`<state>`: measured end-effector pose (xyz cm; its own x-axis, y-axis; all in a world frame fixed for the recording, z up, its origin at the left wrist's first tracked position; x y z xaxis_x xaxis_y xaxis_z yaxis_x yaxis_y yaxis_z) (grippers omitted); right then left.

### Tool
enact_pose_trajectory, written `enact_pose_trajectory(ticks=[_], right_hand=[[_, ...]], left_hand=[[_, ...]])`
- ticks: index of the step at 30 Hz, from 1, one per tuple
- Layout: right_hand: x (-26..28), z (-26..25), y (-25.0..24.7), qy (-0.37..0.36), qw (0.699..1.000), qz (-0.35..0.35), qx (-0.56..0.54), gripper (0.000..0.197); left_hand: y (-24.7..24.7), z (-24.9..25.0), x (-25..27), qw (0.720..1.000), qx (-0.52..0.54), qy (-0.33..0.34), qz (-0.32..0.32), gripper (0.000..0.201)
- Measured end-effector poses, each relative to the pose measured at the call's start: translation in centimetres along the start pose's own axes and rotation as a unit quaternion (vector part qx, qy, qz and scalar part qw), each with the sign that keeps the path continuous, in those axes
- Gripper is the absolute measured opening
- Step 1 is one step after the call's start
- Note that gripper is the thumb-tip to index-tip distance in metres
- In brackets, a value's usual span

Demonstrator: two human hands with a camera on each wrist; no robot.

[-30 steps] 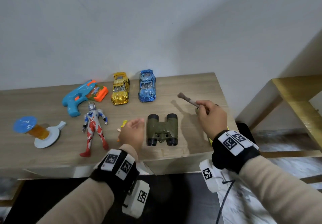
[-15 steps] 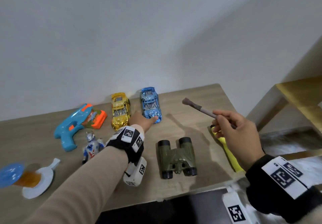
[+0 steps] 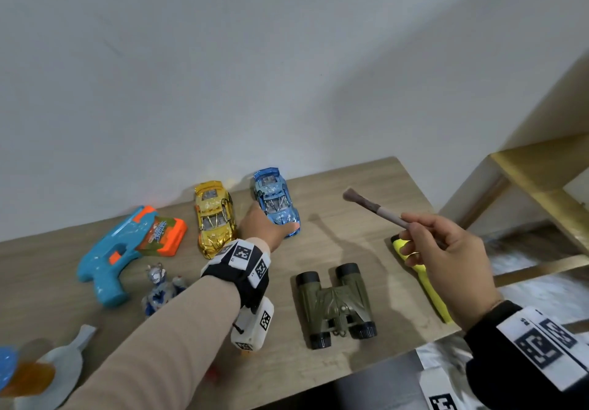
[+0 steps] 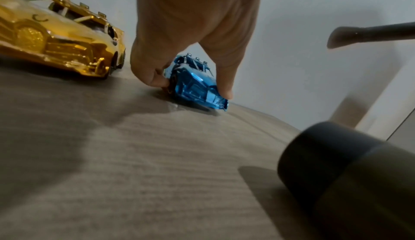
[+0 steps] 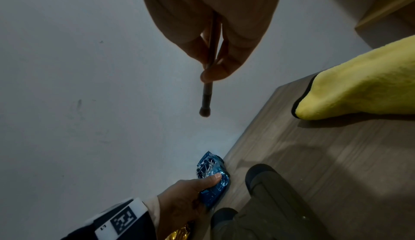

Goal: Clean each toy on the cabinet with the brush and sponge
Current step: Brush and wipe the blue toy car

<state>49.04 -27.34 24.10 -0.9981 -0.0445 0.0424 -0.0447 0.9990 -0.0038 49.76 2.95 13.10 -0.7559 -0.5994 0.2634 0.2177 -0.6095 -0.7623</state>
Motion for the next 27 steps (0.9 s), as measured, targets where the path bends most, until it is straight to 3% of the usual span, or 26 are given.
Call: enact_pose_trajectory(ticks=[12, 20, 27], right_hand=[[0.5, -0.4, 0.4, 0.002, 1.0, 0.001, 0.003, 0.019], [1.1, -0.4, -0.1, 0.004, 1.0, 0.012, 0.001, 0.019], [2.6, -1.3, -0.9, -0.008, 0.999, 0.03, -0.015, 0.019]], left_hand=[[0.1, -0.1, -1.5, 0.982, 0.175, -0.001, -0.071, 0.096], [0.4, -0.2, -2.4, 0.951, 0.292, -0.063, -0.085, 0.046], [0.0, 0.0, -1.2, 0.928, 0.354, -0.069, -0.097, 0.063]])
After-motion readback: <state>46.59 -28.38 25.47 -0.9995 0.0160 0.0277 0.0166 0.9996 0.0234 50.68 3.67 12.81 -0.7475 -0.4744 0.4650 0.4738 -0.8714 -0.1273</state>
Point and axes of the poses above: each hand's wrist, its own x-axis away from the middle knuckle, its own y-axis out of the palm, z = x × y, the point moved 7 cm from there along -x, towards the middle knuckle, and after that the axes turned 7 degrees about -x, right-handed, at the moved point
